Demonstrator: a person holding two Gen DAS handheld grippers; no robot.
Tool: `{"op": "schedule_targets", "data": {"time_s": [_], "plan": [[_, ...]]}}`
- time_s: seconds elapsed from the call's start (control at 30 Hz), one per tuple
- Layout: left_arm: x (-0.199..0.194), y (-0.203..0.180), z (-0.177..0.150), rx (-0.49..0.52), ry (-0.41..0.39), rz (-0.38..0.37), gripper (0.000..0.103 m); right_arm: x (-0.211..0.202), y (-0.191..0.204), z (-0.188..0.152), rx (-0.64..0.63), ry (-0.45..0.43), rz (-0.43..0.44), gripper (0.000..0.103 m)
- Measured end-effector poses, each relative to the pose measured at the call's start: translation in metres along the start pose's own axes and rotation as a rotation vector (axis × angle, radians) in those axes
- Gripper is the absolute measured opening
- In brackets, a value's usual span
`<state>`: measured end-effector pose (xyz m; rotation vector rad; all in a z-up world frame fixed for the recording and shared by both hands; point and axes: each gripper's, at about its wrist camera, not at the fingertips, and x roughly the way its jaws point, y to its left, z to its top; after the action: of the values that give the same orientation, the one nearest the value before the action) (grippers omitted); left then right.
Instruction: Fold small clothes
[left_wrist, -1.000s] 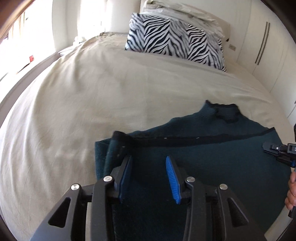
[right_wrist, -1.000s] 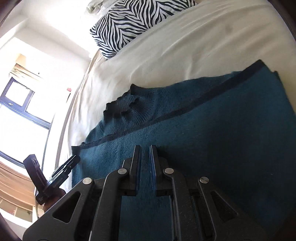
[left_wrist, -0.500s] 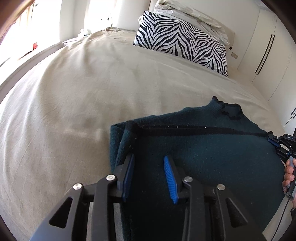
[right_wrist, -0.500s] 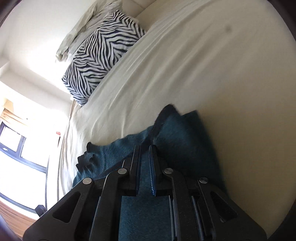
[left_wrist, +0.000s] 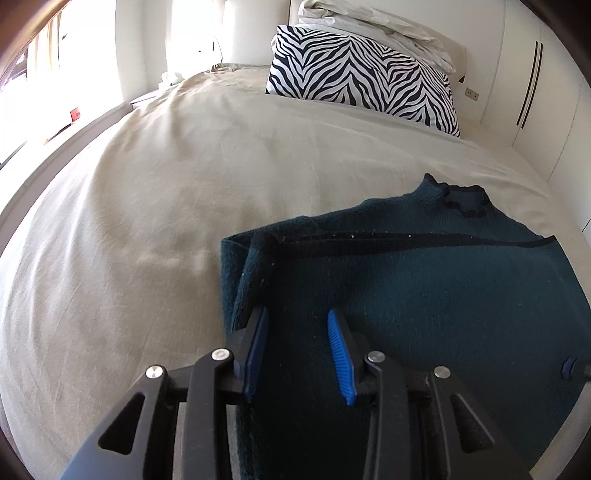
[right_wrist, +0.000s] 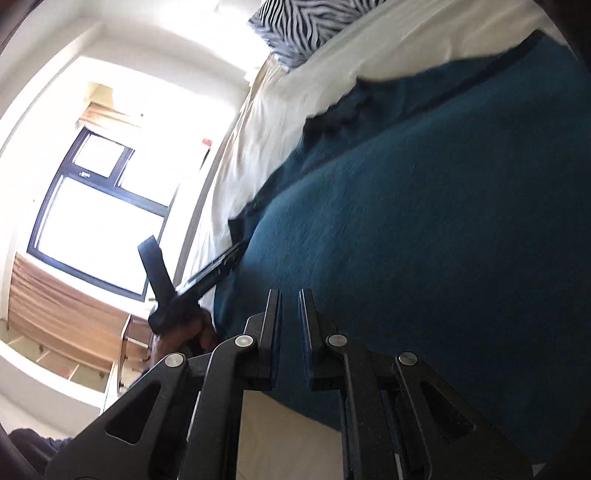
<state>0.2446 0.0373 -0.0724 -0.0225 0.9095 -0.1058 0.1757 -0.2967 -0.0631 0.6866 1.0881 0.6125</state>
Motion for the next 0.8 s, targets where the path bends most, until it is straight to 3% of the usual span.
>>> {"op": "schedule_targets", "data": {"time_s": [0.1,0.23,0.43,0.53,0.63,0.67,0.8], "plan": [[0.000,-0.001,-0.001,0.010,-0.003,0.006,0.038,0.002,-0.017,-0.011,0.039,0.012,-0.026,0.009],[0.000,-0.001,-0.002,0.011,-0.009,0.002,0.038,-0.050,-0.058,-0.008,0.160,-0.142,0.009,0.009],[-0.004,-0.002,-0.003,0.012,-0.014,0.006,0.038,-0.137,-0.122,-0.017,0.355,-0.411,-0.047,0.009],[-0.024,-0.009,-0.006,0.003,-0.009,0.012,0.036,-0.154,-0.113,-0.018,0.332,-0.434,-0.052,0.012],[-0.059,-0.020,-0.018,-0.052,-0.030,-0.123,0.036,-0.132,-0.077,-0.017,0.261,-0.401,-0.004,0.045],[-0.068,-0.027,-0.022,-0.054,-0.034,-0.156,0.036,-0.121,-0.065,-0.016,0.241,-0.393,0.023,0.061],[-0.074,-0.065,-0.050,-0.034,0.049,-0.328,0.038,-0.051,-0.028,-0.011,0.228,-0.275,0.137,0.064]]}}
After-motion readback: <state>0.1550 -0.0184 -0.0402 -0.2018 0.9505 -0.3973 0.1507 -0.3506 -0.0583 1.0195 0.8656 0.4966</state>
